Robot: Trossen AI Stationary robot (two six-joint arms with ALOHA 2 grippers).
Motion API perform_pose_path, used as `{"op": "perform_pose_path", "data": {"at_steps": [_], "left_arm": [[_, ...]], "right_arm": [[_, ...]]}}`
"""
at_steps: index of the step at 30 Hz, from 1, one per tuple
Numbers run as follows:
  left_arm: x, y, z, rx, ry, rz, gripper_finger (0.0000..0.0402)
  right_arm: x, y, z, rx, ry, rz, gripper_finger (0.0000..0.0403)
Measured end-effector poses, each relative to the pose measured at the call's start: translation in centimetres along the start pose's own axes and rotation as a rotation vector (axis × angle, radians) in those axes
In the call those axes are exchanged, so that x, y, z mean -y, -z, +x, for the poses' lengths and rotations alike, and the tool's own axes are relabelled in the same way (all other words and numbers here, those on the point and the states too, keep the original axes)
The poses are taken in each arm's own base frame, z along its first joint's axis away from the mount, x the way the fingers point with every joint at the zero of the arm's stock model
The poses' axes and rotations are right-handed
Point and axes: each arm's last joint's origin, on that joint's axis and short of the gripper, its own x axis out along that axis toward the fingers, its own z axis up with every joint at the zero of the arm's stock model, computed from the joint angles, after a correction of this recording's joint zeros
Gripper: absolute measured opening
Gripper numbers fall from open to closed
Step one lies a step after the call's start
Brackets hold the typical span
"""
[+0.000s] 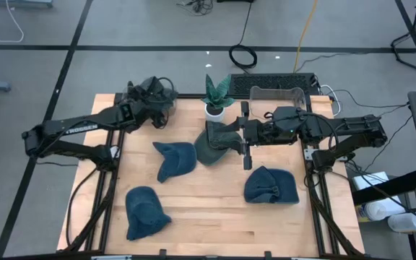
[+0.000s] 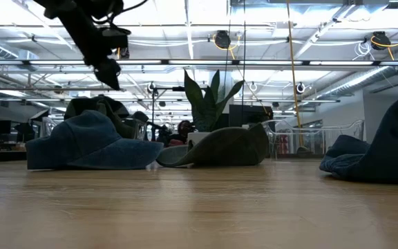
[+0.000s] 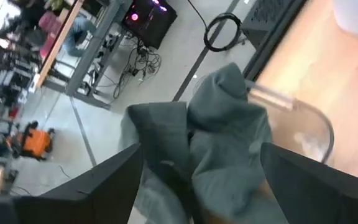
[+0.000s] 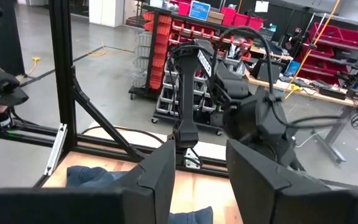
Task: Pick & Place hat
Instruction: Put the right green cap into the left transparent bin
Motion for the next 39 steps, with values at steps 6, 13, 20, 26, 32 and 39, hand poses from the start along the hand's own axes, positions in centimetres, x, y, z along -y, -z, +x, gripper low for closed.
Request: {"op": "perform_pose_path", "data": {"at_steps": [6,13,20,26,32,39], "left_arm": [[-1.4,1.7,-0.8,-0.046,0.109,0.07,0.0314],[-2.5,3.4,-0.3,-0.137,0.226,0.11,0.0296],[-4.6,4.2,2.0,-0.189,0.196,0.078,0.0297],[-5.6,5.2,3.9,-0.215,0.302,-0.004,0.031],[-6.1,6.2,5.5,-0.25,0.382,-0.067,0.0309],[-5.6,6.6,7.4,-0.244,0.564,-0.23,0.0297]], "right_arm": [[-0.3,1.2,0.7,0.012,0.002,-0.009,0.013],[-0.5,2.3,1.1,0.006,0.002,-0.047,0.013],[-0.5,2.3,1.2,0.041,0.008,-0.056,0.013],[-0.6,2.4,1.3,0.038,0.008,-0.057,0.013],[-0.6,2.4,1.3,0.034,0.006,-0.058,0.013],[-0.6,2.4,1.3,0.033,0.006,-0.057,0.013]]}}
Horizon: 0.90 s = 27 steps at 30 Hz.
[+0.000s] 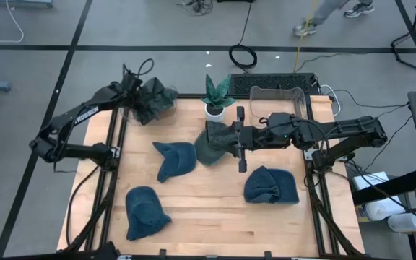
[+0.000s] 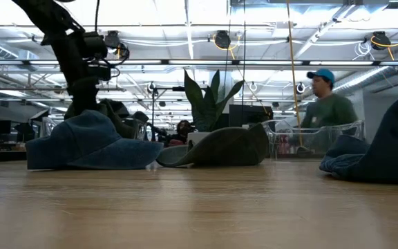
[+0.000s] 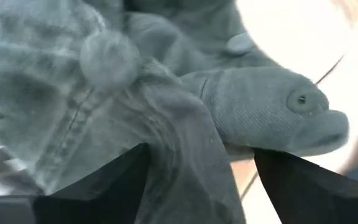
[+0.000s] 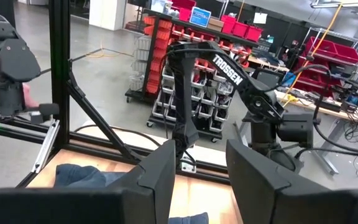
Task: Pick & Place hat
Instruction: Put the right green cap into the left transparent bin
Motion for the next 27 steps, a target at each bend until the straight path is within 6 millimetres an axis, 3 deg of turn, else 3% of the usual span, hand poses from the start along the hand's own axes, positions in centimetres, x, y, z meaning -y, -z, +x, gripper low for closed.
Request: {"op": "perform_pose_path", "data": {"at_steps": [11,27], "left_arm": [[0.8,-1.7,2.5,0.079,0.146,-0.154,0.0274],[2.1,-1.7,3.6,-0.019,0.118,-0.033,0.0255]], "right_arm": [[-0.1,0.1,0.0,-0.008,-0.004,0.001,0.013],[-0.1,0.1,0.0,-0.007,-0.005,0.055,0.013]]}}
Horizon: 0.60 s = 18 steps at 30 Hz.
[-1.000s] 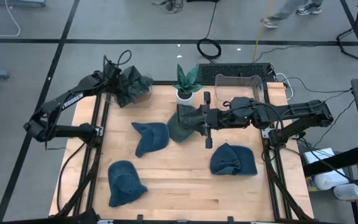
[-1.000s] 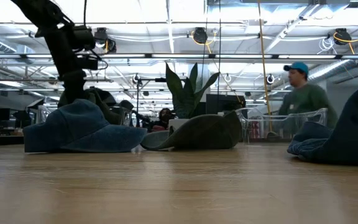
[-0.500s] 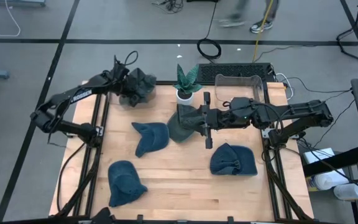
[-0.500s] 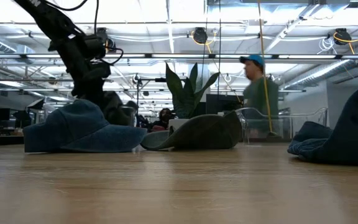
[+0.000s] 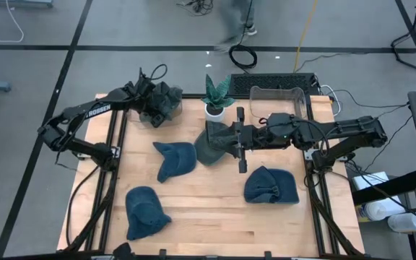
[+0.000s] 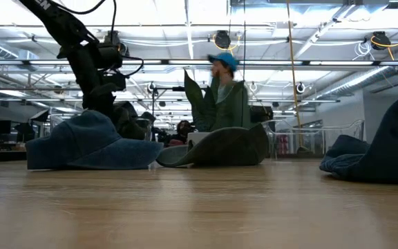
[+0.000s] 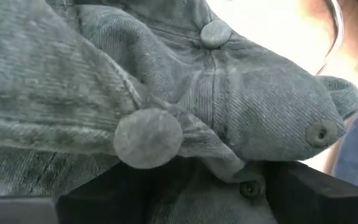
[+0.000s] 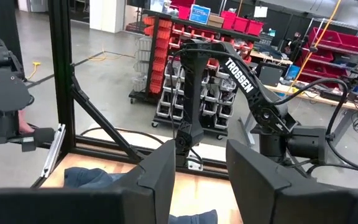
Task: Pick & Place hat
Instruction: Put the right green cap into the left transparent bin, then put the green cap into the left transparent bin
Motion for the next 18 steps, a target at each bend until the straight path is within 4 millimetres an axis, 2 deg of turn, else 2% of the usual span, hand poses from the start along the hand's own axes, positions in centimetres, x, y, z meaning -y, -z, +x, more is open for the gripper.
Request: {"op": "perform_pose_path", "data": {"at_steps": [5,8,18], "left_arm": [[0.2,0.1,-1.1,0.031,-0.02,-0.001,0.0255],[0.3,0.0,-2.1,0.065,-0.05,-0.008,0.0268],[1.0,0.3,-5.5,0.198,-0.087,0.014,0.0369]], "right_arm": [[0.0,0.0,0.0,0.0,0.0,0.0,0.013],[0.0,0.0,0.0,0.0,0.0,0.0,0.013],[0.0,0.0,0.0,0.0,0.0,-0.007,0.013]]}}
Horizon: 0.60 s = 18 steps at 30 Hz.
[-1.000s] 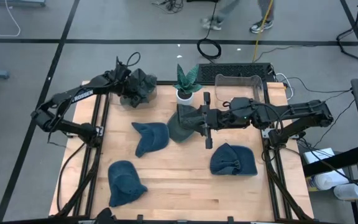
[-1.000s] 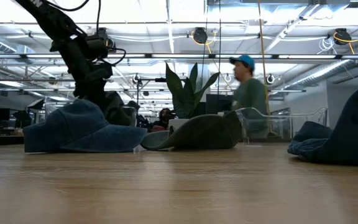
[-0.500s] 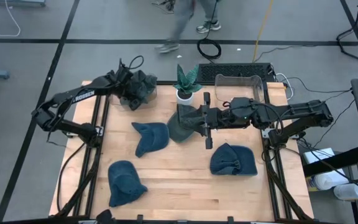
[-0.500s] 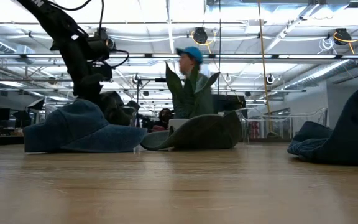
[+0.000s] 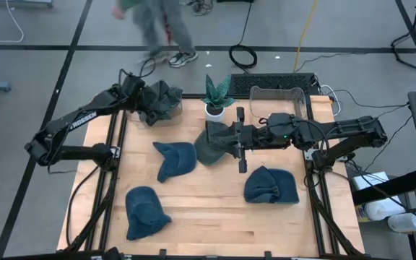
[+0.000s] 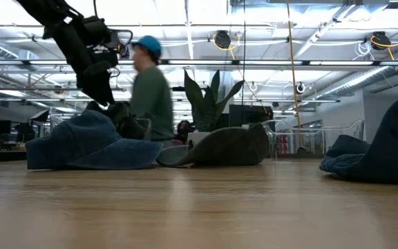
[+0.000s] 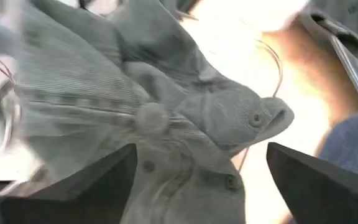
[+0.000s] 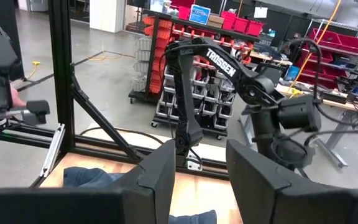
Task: Pick & Place hat
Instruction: Put the green cap into the left transparent bin
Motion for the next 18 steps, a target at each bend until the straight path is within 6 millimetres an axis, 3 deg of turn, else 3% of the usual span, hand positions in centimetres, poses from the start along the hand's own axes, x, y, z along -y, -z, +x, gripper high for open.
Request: {"op": "perform_pose_path", "data": {"at_steps": [5,18], "left_arm": [[0.4,-0.1,-2.0,0.073,-0.046,0.018,0.0397],[3.0,0.2,-7.3,0.297,-0.033,0.097,0.0372]], "right_arm": [[0.0,0.0,0.0,0.0,0.0,-0.001,0.013],[0.0,0.0,0.0,0.0,0.0,-0.01,0.013]]}}
